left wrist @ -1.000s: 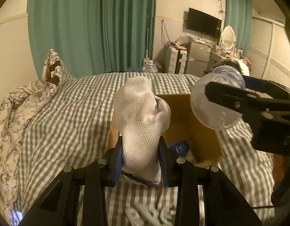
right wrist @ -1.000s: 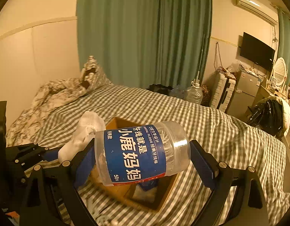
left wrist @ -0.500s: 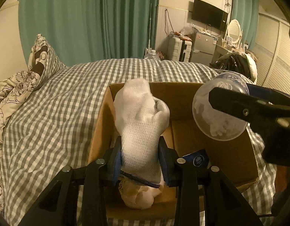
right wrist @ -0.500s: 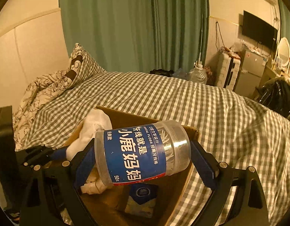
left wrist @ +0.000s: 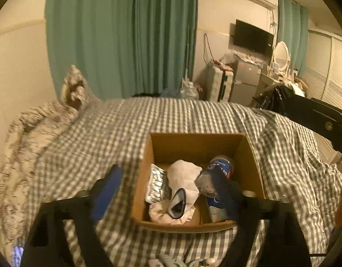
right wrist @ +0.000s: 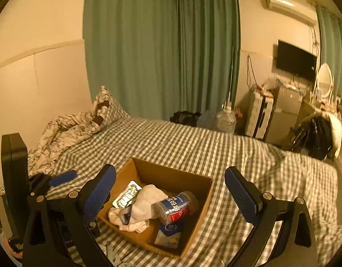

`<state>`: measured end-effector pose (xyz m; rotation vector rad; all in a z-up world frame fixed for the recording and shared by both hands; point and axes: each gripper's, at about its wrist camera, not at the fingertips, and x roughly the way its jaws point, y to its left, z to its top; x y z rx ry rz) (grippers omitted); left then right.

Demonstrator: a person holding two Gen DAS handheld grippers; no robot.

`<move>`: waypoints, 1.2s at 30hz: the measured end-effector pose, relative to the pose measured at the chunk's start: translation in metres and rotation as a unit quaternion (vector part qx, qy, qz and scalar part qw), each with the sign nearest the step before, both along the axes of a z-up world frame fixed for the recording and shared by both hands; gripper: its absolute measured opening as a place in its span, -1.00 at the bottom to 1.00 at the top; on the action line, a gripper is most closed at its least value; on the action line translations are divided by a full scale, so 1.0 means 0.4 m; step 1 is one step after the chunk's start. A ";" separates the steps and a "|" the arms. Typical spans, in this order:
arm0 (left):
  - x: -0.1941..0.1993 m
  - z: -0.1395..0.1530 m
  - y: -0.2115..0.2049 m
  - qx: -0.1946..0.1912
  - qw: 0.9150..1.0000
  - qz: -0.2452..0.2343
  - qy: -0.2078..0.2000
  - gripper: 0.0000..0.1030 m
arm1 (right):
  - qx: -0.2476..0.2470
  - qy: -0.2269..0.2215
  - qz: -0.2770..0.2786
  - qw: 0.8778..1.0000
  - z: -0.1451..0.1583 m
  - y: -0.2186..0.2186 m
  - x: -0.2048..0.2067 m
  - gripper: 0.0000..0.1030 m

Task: Organize objects
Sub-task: 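Lower the sock and floss bottle into the cardboard box and open both grippers, then grasp the white toothpaste tube with left gripper while right grasps white plush toy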

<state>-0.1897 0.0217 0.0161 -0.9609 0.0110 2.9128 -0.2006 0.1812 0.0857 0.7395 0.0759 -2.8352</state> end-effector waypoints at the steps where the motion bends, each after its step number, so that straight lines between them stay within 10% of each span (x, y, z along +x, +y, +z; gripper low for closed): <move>1: 0.016 0.013 -0.004 -0.002 1.000 0.006 0.008 0.89 | 0.003 0.004 0.002 1.000 0.013 -0.002 0.018 0.92; 13: 0.194 0.012 -0.043 -0.021 0.999 0.033 0.007 0.89 | 0.035 -0.020 0.023 0.999 -0.030 -0.017 0.222 0.92; 28: 0.232 -0.371 -0.040 -0.040 0.985 0.056 -0.155 0.88 | 0.049 -0.177 -0.004 0.983 -0.412 -0.018 0.186 0.92; 36: 0.229 -0.469 0.001 -0.047 0.980 0.009 -0.192 0.35 | 0.062 -0.205 -0.005 0.977 -0.470 -0.023 0.178 0.92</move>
